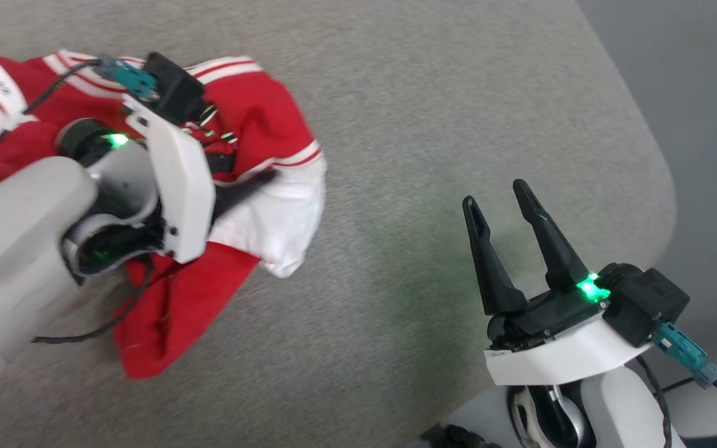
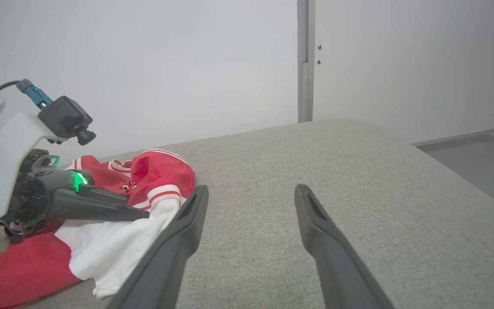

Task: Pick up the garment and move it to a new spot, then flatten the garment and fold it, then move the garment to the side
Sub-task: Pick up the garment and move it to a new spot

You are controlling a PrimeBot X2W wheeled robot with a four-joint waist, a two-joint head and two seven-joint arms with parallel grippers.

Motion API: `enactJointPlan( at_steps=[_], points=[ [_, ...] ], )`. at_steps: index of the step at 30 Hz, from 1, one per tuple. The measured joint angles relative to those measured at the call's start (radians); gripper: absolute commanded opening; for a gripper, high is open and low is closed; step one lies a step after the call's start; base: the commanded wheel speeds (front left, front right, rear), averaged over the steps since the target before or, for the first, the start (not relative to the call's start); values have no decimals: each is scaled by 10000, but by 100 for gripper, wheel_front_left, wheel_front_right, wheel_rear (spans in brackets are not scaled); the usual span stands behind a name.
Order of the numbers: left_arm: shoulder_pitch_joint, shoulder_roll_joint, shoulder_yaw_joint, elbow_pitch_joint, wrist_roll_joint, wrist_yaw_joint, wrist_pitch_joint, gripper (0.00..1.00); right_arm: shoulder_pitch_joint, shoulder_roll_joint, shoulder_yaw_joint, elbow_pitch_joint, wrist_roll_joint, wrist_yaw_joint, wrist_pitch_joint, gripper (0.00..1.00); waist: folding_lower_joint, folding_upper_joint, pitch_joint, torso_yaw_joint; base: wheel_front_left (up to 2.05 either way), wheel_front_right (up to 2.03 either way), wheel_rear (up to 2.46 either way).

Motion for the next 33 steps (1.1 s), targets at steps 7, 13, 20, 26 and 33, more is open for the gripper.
enactJointPlan(
  at_steps=[7, 13, 20, 26, 33],
  points=[
    [-191, 199, -79, -570, 81, 17, -1774, 100, -384, 10, -328, 408, -878, 0, 0, 100, 0, 0, -351, 975, 0, 0, 0],
    [434, 259, -81, -416, 474, 15, -4056, 100, -654, 17, -825, 1020, -1678, 2, 0, 100, 0, 0, -855, 2046, 0, 0, 0],
    [2346, 42, 90, 895, -474, 15, -6159, 100, -787, 19, -1584, 1933, -2349, 0, 2, 100, 0, 0, -1692, 3334, 0, 0, 0],
    [3808, -410, 1745, 1530, -560, 15, -6268, 100, -534, 13, -2422, 2242, -2635, 2, 2, 100, 0, 0, -2305, 4295, 0, 0, 0],
    [6430, -880, 4704, 1868, 1233, 15, -6270, 100, 155, 15, -3187, 2447, -2932, 2, 0, 100, 0, 0, -3213, 5379, 0, 0, 0]
  ],
)
